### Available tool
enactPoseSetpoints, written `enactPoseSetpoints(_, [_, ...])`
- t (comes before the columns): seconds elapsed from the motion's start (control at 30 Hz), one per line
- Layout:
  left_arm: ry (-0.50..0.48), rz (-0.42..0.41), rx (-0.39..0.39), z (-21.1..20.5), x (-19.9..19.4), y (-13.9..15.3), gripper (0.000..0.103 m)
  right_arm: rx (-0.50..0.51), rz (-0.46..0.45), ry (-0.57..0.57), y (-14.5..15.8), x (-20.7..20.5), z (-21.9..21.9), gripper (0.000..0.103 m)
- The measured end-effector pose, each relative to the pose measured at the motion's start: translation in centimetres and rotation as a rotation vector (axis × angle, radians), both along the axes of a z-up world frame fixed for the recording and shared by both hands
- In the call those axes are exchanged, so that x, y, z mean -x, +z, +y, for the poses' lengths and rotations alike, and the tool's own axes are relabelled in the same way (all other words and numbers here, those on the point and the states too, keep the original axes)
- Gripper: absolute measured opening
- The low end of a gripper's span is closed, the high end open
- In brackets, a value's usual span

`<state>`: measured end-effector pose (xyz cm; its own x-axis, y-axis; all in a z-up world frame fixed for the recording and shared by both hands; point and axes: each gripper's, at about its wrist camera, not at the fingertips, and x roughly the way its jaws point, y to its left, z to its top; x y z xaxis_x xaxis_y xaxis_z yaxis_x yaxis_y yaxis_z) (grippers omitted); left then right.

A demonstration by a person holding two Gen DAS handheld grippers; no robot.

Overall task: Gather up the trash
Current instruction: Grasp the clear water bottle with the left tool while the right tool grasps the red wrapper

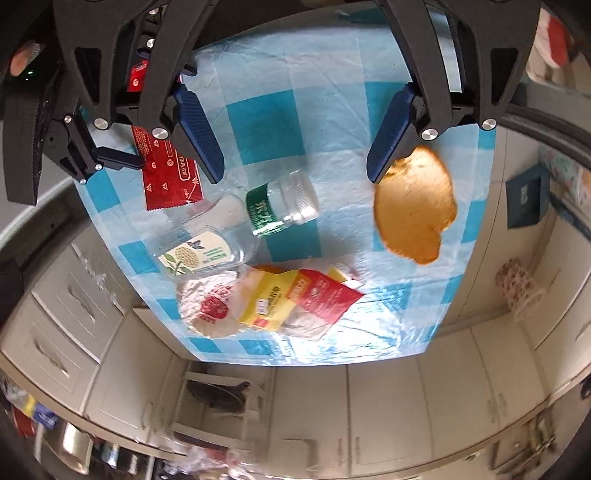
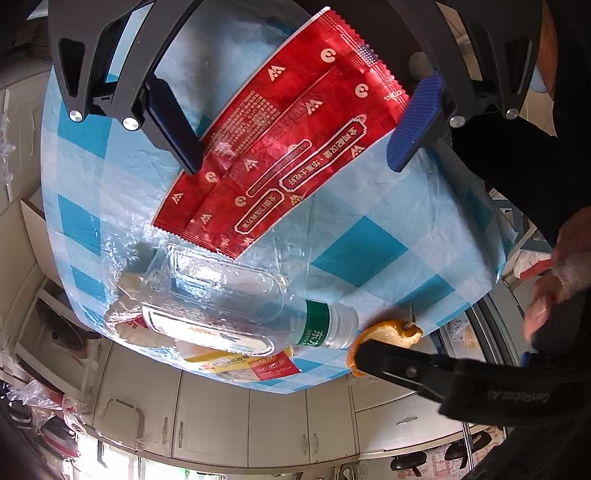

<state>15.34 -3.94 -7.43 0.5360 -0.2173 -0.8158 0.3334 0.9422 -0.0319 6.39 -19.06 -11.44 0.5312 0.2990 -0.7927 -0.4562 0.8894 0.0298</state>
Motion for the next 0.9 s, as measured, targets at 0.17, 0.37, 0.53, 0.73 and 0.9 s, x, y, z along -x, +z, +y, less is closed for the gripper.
enactPoseSetpoints(0.17, [-0.209,-0.04,-0.142,-4.9,-1.2,-1.0,0.08,-0.003,-0.008,-0.002,0.0,0.2,-0.6,0.093])
enactPoseSetpoints(0.37, [-0.355,-0.091,-0.239,-9.6,-1.8,-2.0,0.084,-0.037,0.0,-0.041,0.3,0.1,-2.2,0.091])
enactPoseSetpoints(0.53, [-0.388,-0.097,-0.274,-11.6,-3.4,-2.7,0.085,-0.027,-0.026,-0.108,0.6,-0.3,-3.7,0.092])
enactPoseSetpoints(0.73, [-0.377,-0.078,-0.31,-12.3,-4.2,-4.1,0.085,0.044,-0.042,-0.173,0.4,-0.9,-4.4,0.095])
enactPoseSetpoints(0.9, [-0.303,0.003,-0.269,-11.7,-5.1,-4.4,0.075,0.02,-0.019,-0.195,-0.2,-1.6,-5.8,0.095])
